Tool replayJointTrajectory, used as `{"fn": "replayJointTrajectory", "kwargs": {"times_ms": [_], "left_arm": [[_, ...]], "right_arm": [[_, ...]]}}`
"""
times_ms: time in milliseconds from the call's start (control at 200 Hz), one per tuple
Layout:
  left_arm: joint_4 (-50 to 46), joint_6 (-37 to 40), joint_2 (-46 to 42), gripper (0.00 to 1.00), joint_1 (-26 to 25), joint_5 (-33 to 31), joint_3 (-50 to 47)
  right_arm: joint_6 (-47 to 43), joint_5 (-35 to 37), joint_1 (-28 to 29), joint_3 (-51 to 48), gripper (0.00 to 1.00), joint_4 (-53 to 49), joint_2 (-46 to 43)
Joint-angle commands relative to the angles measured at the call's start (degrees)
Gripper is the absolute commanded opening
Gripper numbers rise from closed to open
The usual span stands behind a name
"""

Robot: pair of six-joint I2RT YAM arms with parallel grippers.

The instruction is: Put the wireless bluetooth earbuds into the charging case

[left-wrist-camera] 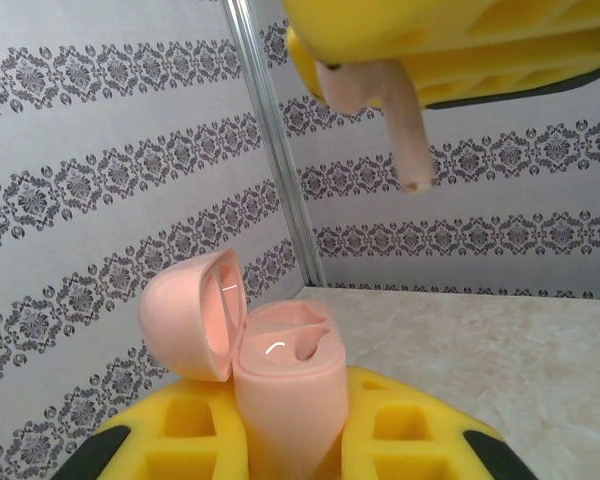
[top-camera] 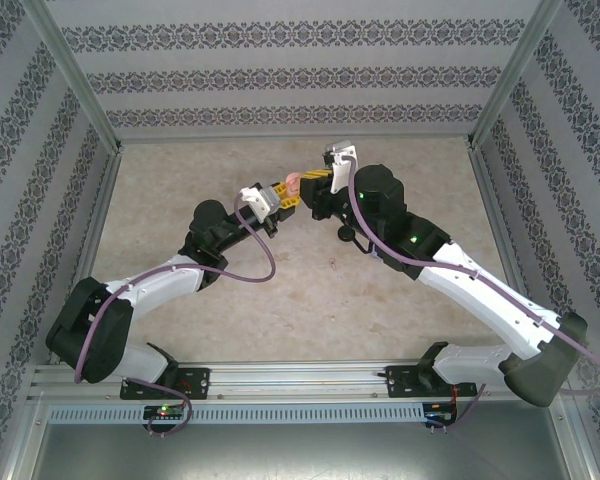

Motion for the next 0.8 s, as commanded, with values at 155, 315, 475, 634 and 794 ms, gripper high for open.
{"fn": "replayJointTrajectory", "kwargs": {"times_ms": [155, 315, 475, 634, 794], "left_arm": [[-0.9, 1.1, -0.6, 0.00, -1.4, 0.6, 1.9], [-1.1, 0.8, -1.3, 0.00, -1.5, 0.7, 1.9], [-1.4, 0.5, -1.8, 0.00, -1.5, 0.4, 1.8], [-1.1, 0.1, -2.2, 0.00, -1.6, 0.5, 1.7], [-0.7, -0.7, -2.4, 0.00, -1.5, 1.0, 1.9]], "right_arm": [[-0.5, 0.1, 0.6, -1.0, 0.18, 4.8, 1.7], [0.0, 0.3, 0.6, -1.4, 0.17, 5.2, 2.3], [0.4, 0.3, 0.6, -2.2, 0.17, 5.5, 2.4], [0.5, 0.9, 0.5, -3.1, 0.16, 5.7, 2.4], [0.7, 1.0, 0.2, -3.7, 0.16, 6.0, 2.9]]}}
